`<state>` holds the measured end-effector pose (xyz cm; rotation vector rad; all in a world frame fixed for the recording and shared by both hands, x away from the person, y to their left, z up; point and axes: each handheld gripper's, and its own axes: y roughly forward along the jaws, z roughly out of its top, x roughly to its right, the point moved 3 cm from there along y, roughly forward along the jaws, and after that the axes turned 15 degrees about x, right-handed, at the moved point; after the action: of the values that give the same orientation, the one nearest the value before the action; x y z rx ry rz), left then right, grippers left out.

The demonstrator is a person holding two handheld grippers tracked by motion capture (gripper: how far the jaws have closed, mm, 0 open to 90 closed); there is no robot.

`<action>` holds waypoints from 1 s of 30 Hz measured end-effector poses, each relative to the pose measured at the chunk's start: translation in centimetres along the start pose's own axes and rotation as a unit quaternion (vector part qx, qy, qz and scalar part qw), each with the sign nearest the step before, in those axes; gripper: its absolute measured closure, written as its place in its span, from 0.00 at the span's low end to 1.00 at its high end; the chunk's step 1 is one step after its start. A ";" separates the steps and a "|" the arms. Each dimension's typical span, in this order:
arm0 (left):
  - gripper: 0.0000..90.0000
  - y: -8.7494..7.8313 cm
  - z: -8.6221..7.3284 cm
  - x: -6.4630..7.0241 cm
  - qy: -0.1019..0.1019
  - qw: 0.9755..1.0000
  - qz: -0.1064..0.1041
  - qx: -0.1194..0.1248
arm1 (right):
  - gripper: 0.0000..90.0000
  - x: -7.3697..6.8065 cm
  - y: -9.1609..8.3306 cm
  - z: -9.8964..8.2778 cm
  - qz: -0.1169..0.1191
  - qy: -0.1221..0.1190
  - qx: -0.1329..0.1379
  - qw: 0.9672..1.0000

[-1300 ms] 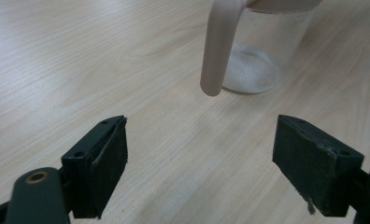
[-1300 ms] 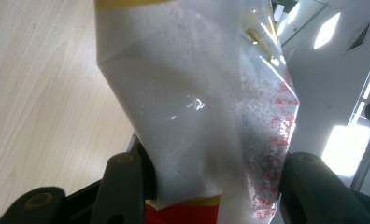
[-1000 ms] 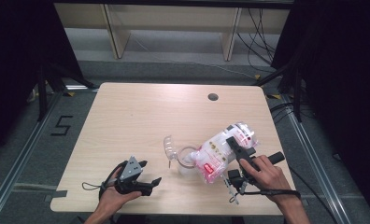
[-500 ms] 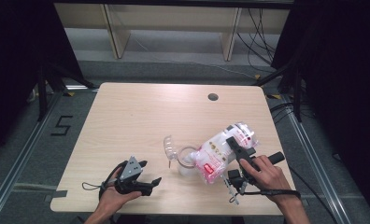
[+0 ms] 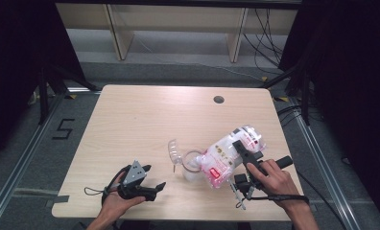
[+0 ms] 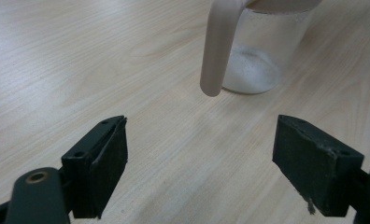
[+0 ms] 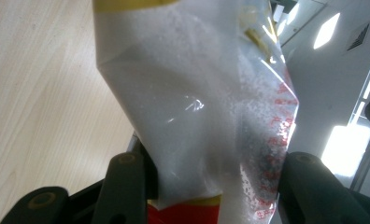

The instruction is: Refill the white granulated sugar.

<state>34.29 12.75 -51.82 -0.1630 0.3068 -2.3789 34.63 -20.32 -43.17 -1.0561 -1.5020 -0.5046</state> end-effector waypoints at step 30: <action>0.20 0.0 -0.1 0.0 -0.004 1.000 0.000 -0.001 | 0.65 0.1 0.1 0.0 0.002 -0.011 0.007 1.000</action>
<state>34.28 12.72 -51.88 -0.1725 0.3060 -2.3784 34.70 -20.21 -43.12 -1.0565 -1.5196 -0.4794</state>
